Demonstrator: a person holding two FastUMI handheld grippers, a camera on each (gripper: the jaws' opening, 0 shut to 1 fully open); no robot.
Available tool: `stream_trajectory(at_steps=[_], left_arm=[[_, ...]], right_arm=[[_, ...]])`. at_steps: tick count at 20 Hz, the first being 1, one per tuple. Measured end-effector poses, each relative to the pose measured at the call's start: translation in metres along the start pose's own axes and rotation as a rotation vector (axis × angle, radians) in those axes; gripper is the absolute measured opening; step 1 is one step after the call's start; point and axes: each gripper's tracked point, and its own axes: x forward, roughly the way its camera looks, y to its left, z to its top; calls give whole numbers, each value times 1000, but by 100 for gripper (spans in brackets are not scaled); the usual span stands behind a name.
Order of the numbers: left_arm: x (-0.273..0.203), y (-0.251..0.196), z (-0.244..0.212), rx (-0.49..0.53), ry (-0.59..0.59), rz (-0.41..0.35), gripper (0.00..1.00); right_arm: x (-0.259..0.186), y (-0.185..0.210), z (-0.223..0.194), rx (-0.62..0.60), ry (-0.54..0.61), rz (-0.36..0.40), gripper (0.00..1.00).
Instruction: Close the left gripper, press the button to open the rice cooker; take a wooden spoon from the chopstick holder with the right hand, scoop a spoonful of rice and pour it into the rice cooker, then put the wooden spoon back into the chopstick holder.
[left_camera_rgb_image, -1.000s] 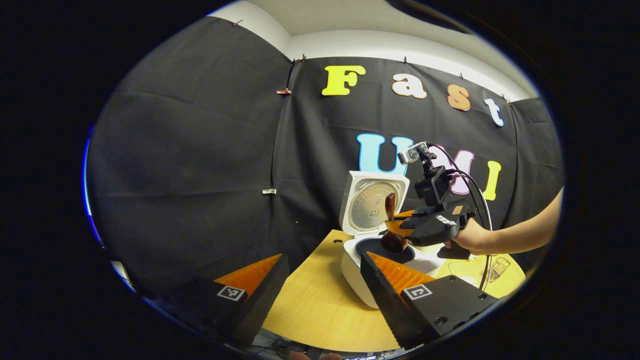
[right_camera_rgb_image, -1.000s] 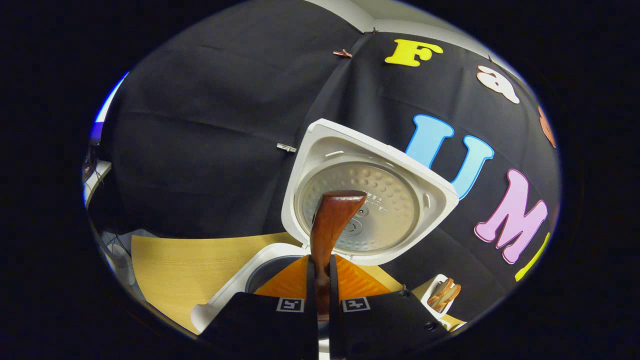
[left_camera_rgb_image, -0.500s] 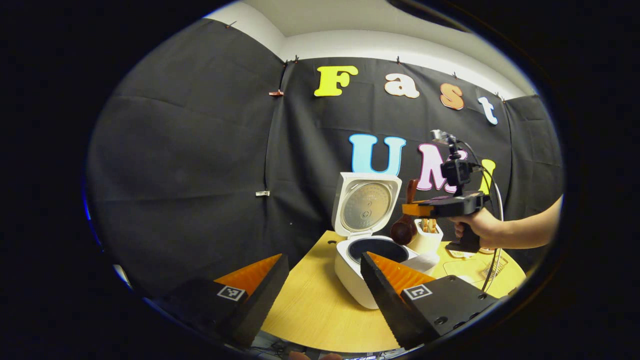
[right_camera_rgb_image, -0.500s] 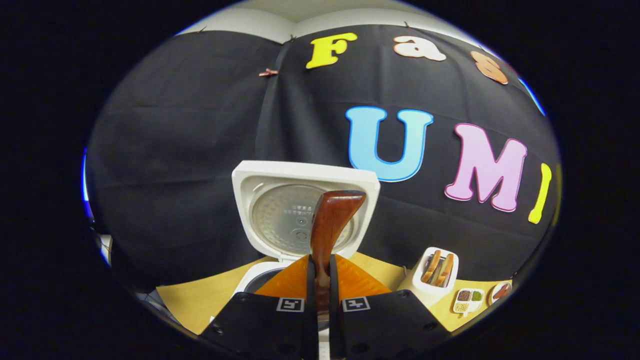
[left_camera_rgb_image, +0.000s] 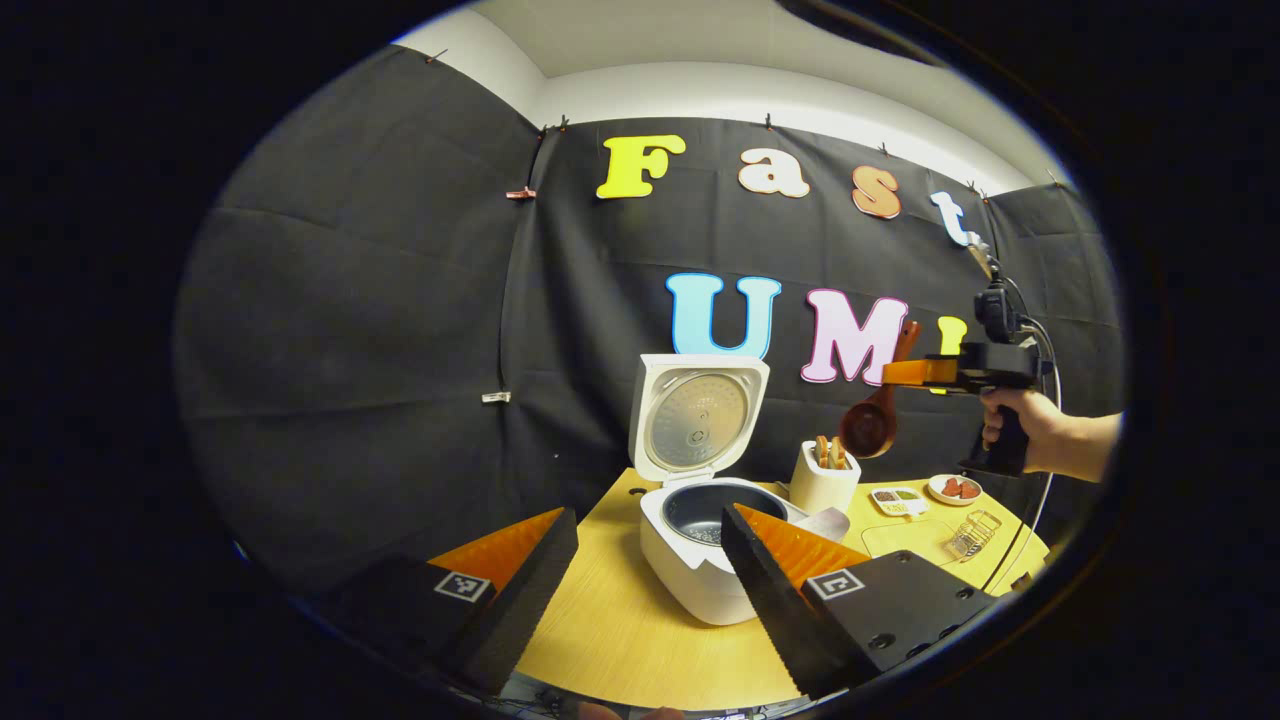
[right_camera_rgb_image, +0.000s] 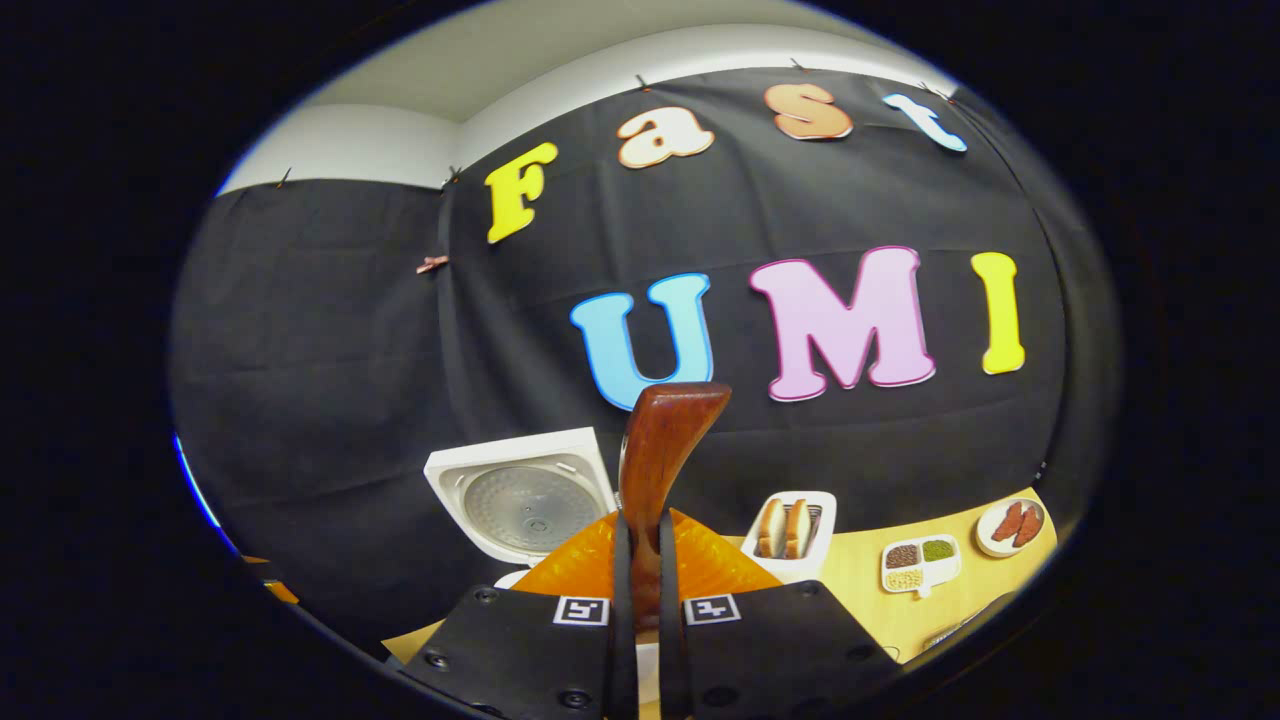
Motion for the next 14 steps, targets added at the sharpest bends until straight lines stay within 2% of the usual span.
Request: stream_trajectory(at_steps=[2, 9, 14], left_arm=[[3, -9, 2, 9, 1, -17, 99], [14, -47, 15, 36, -17, -70, 99], [20, -71, 21, 63, -22, -81, 99]], right_arm=[[-25, -31, 11, 23, -22, -45, 13], [-98, -143, 29, -7, -46, -209, 12], [-133, -211, 16, -29, -18, -300, 12]])
